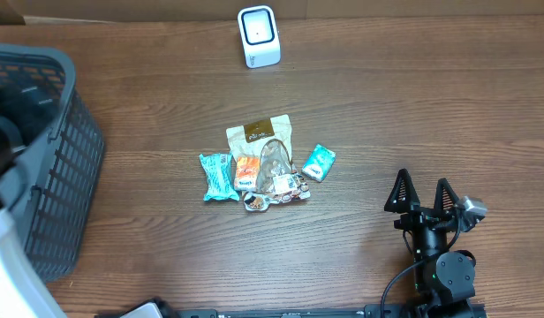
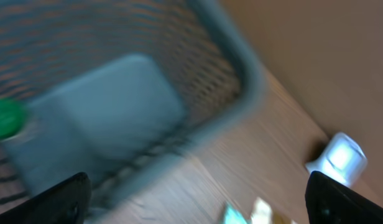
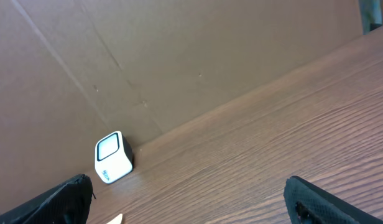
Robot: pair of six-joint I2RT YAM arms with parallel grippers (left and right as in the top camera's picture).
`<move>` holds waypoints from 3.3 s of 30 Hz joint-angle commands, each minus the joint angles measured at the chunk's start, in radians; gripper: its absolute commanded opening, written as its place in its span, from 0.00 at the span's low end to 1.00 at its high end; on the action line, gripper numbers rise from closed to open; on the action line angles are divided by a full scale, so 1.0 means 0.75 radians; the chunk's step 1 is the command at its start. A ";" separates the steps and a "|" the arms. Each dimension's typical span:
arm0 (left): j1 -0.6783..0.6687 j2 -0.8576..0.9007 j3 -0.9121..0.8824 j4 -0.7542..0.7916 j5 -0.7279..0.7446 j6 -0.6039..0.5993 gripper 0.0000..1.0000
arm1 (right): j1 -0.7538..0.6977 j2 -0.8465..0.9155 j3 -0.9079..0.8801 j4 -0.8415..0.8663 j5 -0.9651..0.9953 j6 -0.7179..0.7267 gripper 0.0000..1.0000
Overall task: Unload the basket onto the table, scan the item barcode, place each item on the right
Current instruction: 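Reach into the basket and grasp the green-lidded jar with the left gripper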
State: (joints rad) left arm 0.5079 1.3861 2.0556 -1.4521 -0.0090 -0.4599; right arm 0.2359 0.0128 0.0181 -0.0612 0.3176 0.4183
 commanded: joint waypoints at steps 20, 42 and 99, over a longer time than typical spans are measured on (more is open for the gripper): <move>0.533 0.214 -0.715 0.324 -0.231 0.221 0.91 | -0.001 -0.013 -0.014 0.008 -0.006 -0.006 1.00; 0.725 0.261 -0.945 0.764 -0.212 0.662 0.94 | -0.001 -0.013 -0.014 0.008 -0.006 -0.006 1.00; 0.706 0.610 -0.945 1.093 -0.047 0.622 0.84 | -0.001 -0.013 -0.014 0.008 -0.006 -0.006 1.00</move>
State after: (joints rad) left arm 1.0298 1.8103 1.3483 -0.6399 -0.0654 0.0006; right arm 0.2363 0.0128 0.0181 -0.0612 0.3172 0.4187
